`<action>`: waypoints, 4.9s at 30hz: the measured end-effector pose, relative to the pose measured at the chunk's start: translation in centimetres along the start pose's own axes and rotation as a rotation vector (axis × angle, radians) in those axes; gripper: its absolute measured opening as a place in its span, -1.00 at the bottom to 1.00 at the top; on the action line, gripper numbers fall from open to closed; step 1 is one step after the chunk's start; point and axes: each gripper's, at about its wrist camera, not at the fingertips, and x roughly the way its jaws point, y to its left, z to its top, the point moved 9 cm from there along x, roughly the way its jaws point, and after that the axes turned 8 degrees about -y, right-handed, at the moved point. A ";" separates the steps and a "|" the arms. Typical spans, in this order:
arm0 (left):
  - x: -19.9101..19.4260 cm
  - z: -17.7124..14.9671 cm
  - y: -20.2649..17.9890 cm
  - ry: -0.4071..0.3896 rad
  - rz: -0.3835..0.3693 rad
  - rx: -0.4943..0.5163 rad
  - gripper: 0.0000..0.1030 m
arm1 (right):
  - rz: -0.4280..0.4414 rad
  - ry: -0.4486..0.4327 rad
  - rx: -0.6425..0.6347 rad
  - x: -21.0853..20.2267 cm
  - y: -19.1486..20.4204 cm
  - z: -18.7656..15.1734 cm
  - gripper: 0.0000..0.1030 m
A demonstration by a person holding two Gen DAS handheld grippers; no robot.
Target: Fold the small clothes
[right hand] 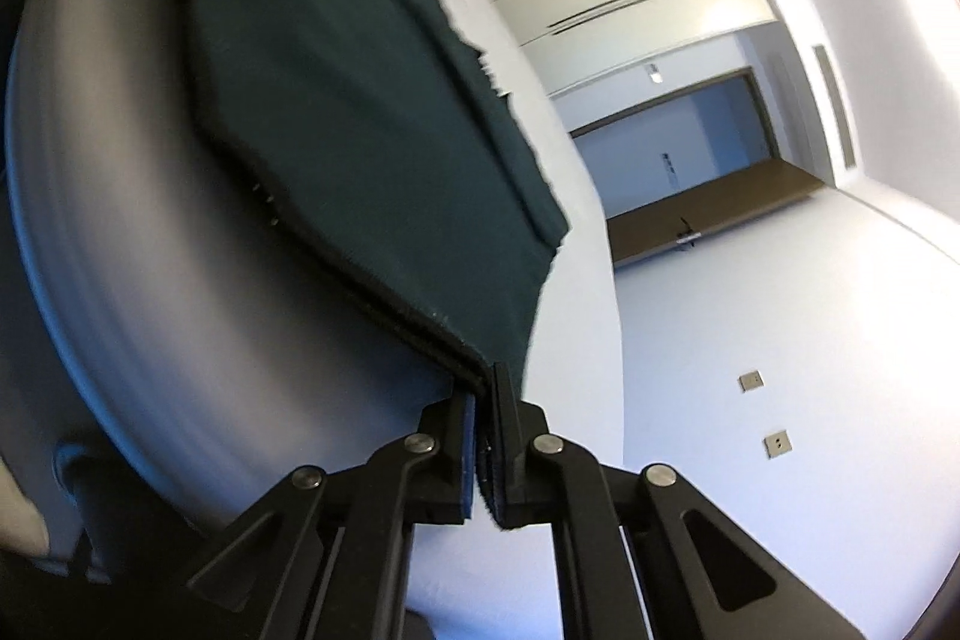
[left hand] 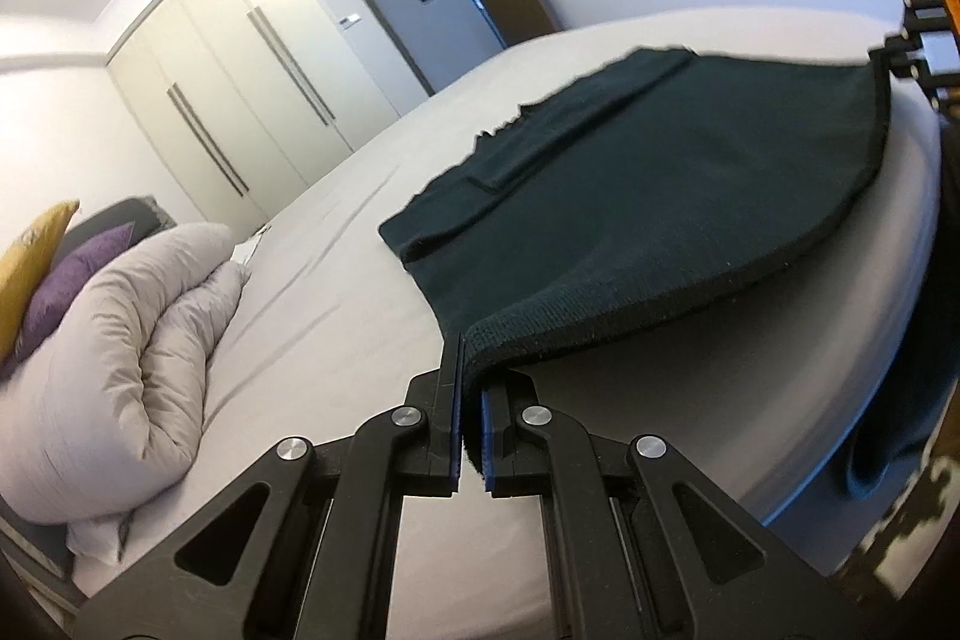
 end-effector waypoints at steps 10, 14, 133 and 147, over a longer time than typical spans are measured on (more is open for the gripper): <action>4.0 5.5 5.3 -0.055 0.041 -0.116 -0.93 | -0.058 -0.039 0.166 4.6 -6.6 4.4 -0.92; 7.1 7.6 7.7 -0.056 0.048 -0.151 -0.93 | -0.068 -0.058 0.206 7.6 -9.4 6.1 -0.92; 40.9 2.2 5.4 0.375 -0.021 -0.496 0.38 | 0.735 0.025 1.747 31.8 -8.4 6.1 -0.61; 41.2 2.4 5.3 0.370 -0.017 -0.493 0.38 | 0.629 -0.091 1.804 28.4 -13.3 6.9 0.28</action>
